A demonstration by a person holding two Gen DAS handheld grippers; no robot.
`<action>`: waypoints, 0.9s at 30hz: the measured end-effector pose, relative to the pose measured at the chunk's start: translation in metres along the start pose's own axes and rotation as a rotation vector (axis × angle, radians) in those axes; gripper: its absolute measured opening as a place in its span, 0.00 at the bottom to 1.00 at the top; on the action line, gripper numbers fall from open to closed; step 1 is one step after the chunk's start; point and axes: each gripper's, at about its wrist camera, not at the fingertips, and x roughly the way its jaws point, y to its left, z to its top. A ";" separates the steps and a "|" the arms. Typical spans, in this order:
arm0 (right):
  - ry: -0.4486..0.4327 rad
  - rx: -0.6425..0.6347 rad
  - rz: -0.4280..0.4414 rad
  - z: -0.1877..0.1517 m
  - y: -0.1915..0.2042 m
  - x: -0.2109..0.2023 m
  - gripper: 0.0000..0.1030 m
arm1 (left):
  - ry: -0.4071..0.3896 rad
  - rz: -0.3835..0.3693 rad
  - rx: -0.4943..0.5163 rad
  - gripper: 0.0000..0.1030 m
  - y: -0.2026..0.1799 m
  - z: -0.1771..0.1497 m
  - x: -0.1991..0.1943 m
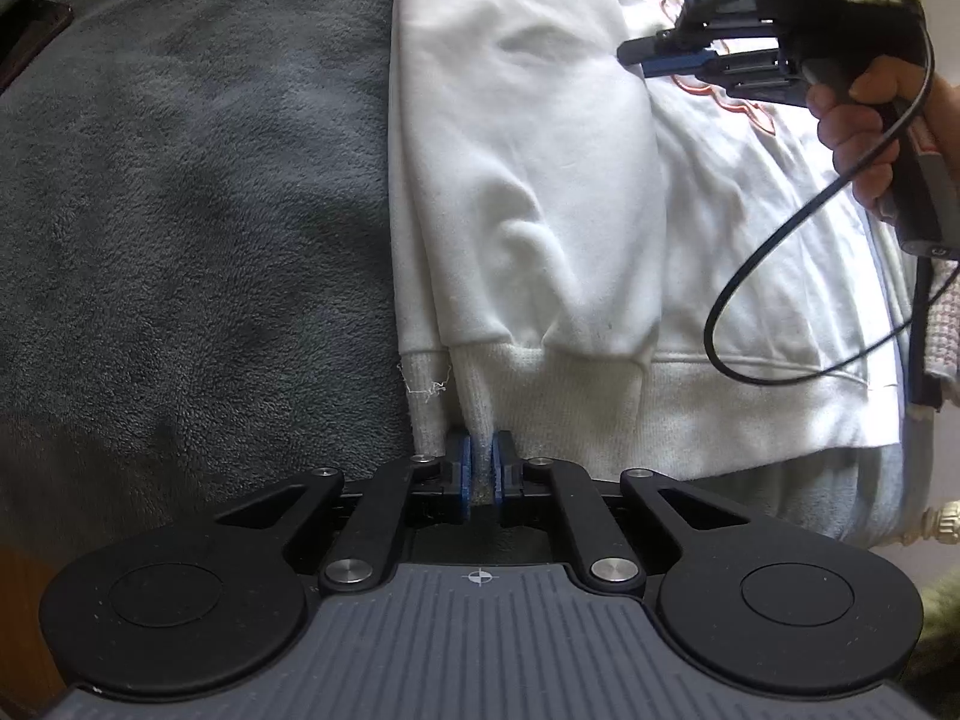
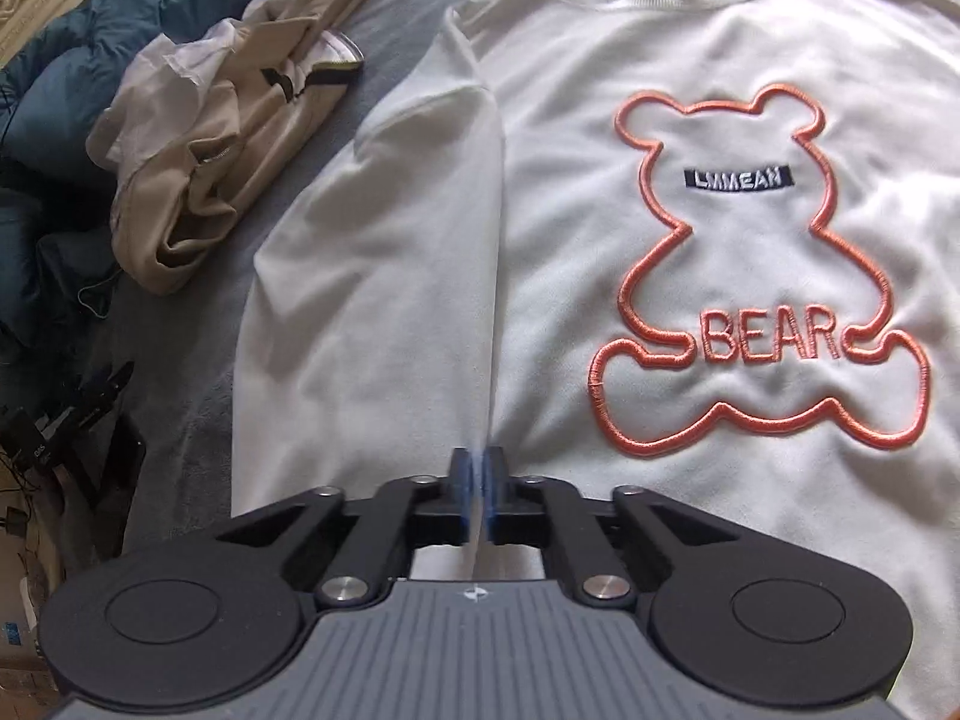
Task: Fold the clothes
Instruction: 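Open the right gripper and lift it away while the left gripper holds the cuff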
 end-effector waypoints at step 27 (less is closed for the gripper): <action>-0.134 -0.175 -0.106 0.045 0.042 -0.017 0.25 | 0.077 -0.067 0.065 0.06 0.002 0.014 0.009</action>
